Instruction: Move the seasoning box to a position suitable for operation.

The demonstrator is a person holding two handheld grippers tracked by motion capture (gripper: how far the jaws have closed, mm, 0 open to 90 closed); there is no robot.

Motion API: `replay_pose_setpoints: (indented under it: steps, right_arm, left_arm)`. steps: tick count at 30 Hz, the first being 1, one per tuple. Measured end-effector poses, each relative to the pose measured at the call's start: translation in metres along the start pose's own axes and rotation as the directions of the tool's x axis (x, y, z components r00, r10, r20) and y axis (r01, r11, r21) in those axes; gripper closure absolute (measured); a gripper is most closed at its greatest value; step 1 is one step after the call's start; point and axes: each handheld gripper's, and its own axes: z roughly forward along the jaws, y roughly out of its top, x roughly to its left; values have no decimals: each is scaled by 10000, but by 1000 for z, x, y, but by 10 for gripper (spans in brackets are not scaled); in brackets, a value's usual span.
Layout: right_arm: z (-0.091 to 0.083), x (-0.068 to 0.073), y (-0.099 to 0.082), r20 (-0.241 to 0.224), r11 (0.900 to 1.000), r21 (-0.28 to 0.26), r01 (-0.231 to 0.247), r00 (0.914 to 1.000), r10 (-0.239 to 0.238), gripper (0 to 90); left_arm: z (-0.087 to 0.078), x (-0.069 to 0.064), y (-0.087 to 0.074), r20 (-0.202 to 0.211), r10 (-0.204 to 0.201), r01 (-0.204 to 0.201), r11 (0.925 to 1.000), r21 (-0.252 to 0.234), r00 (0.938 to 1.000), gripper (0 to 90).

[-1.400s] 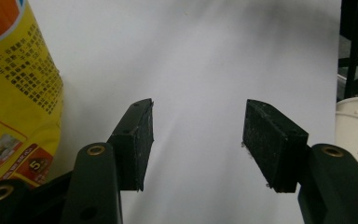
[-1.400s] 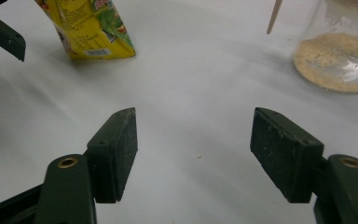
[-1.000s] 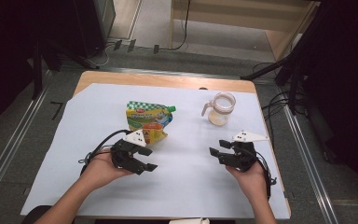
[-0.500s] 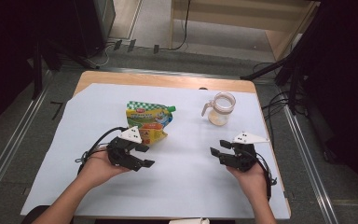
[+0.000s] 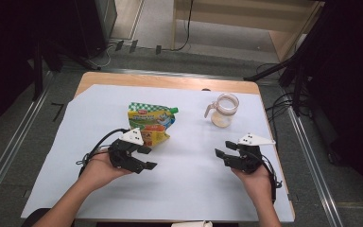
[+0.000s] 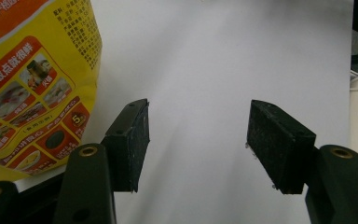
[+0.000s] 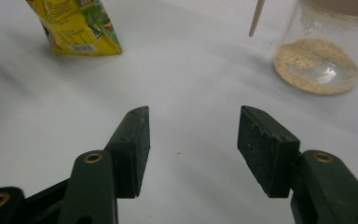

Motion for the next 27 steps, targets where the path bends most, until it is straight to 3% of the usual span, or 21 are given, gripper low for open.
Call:
replay_pose_setpoints:
  steps: [15,21,24,27]
  right_arm:
    - [0,-7,1,163,9998,37,-197,9997,196,435]
    - [2,-19,6,599,9990,-171,-406,9973,415,418]
    - [5,-29,7,778,9993,-1,-365,9963,364,421]
    - [8,-39,7,908,9972,-82,-743,9931,747,421]
  left_arm:
    - [-2,-1,1,125,59,-55,9995,-306,9999,400]
    - [-3,-3,0,20,118,-117,9995,-286,9999,401]
    - [-6,-4,-2,-91,104,-108,9992,-384,9999,406]
    - [-8,-5,-4,-152,-4,-2,9991,-428,9999,408]
